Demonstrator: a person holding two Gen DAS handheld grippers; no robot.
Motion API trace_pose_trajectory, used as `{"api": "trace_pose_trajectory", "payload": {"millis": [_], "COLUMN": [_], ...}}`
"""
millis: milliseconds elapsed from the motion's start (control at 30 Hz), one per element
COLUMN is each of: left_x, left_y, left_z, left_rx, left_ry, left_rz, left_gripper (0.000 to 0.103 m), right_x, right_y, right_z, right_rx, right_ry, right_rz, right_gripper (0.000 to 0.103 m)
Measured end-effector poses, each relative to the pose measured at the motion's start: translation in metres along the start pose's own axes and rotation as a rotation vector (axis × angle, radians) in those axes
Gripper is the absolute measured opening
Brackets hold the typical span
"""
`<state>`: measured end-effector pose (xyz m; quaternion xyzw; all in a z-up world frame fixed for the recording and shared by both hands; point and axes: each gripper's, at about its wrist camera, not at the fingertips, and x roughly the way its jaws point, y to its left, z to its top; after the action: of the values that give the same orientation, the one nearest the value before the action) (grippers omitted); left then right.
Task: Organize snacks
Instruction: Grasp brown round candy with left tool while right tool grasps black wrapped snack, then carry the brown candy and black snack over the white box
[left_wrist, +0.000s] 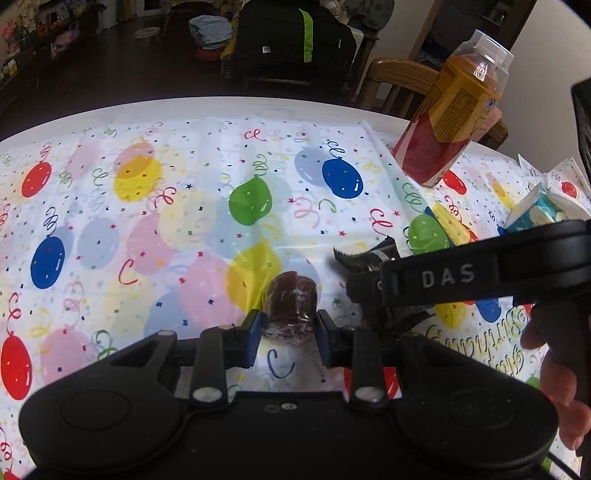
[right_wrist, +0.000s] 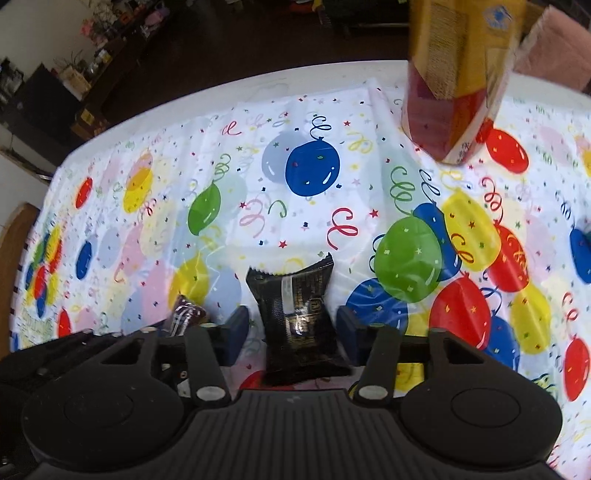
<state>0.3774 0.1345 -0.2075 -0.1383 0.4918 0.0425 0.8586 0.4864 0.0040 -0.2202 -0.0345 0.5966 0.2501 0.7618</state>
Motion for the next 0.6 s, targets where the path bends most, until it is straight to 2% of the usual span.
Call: {"api": "trace_pose_trajectory", "payload": {"millis": [200, 400, 600], "left_x": [-0.007, -0.021, -0.051], "left_y": [-0.001, -0.003, -0.012], "left_z": [-0.004, -0.008, -0.014], "left_rx": [0.004, -0.005, 0.027], "left_ry": [0.003, 0.003, -0.017], "left_rz": [0.014, 0.014, 0.012], "left_gripper": [0.028, 0.028, 0.028], "right_x": [-0.006, -0.03, -0.067], "right_y": [0.002, 0.009, 0.013], "right_z": [-0.004, -0.011, -0.026], "right_rx": [-0.012, -0.031, -0.02], "right_ry": [-0.007, -0.027, -0.056], "right_rz": [-0.02, -0.02, 0.001], "right_gripper": [0.03, 0.028, 0.028]}}
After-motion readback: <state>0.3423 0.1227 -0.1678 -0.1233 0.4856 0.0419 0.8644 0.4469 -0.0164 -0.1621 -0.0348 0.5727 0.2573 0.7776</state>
